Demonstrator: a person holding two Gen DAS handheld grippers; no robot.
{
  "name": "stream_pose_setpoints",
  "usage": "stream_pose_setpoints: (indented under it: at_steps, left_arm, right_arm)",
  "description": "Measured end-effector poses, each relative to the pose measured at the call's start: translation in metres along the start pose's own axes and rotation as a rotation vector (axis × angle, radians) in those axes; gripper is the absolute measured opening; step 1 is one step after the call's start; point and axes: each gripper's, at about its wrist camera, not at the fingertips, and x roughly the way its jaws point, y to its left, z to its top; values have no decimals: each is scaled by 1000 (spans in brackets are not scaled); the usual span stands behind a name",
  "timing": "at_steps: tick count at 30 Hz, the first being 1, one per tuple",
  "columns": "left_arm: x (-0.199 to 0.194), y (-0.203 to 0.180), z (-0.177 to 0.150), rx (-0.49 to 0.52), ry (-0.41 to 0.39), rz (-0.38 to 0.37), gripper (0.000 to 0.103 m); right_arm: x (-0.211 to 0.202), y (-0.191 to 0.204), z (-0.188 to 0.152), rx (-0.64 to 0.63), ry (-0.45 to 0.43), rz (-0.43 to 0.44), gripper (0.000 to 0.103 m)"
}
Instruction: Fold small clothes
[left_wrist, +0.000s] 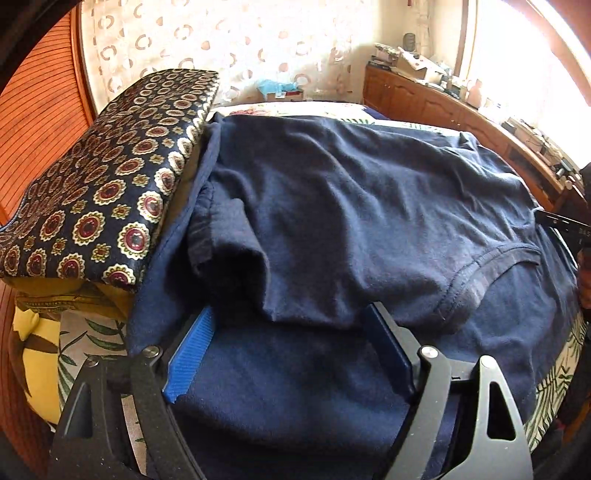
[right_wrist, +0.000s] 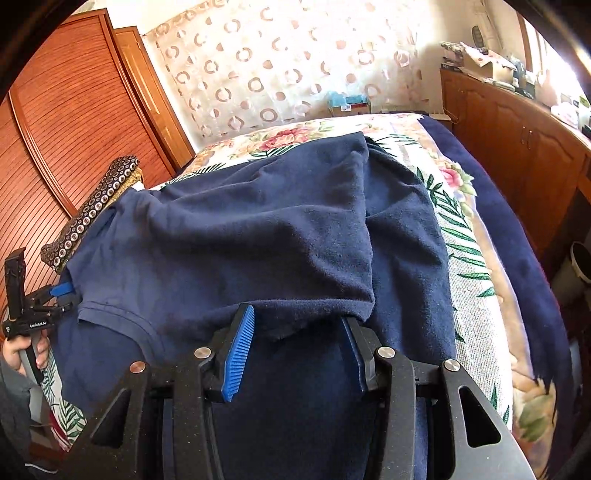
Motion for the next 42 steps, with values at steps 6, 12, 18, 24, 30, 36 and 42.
stream_pose_setpoints:
  at_steps: [6, 12, 18, 24, 30, 36, 42]
  left_arm:
    - [-9, 10, -1, -51, -40, -13, 70]
    - [-18, 31, 7, -168, -96, -38, 39]
    - [-7, 30, 15, -184, -70, 4, 30]
    - [1, 28, 13, -180, -64, -2, 28]
    - [-10, 27, 17, -182, -114, 21, 6]
    - [-9, 30, 22, -175, -98, 29, 6]
    - [-1, 31, 18, -165, -58, -4, 6]
  right_arm:
    - [-1, 0, 1, 4, 1, 5, 47]
    - [0, 0, 1, 1, 2, 2, 48]
    - [0, 0, 0, -1, 2, 2, 48]
    - [0, 0, 0, -2, 3, 2, 48]
    - [0, -1, 0, 5, 1, 8, 48]
    - [-4, -10, 3, 71, -10, 54, 47]
    - [3, 4, 10, 25, 4, -34, 47]
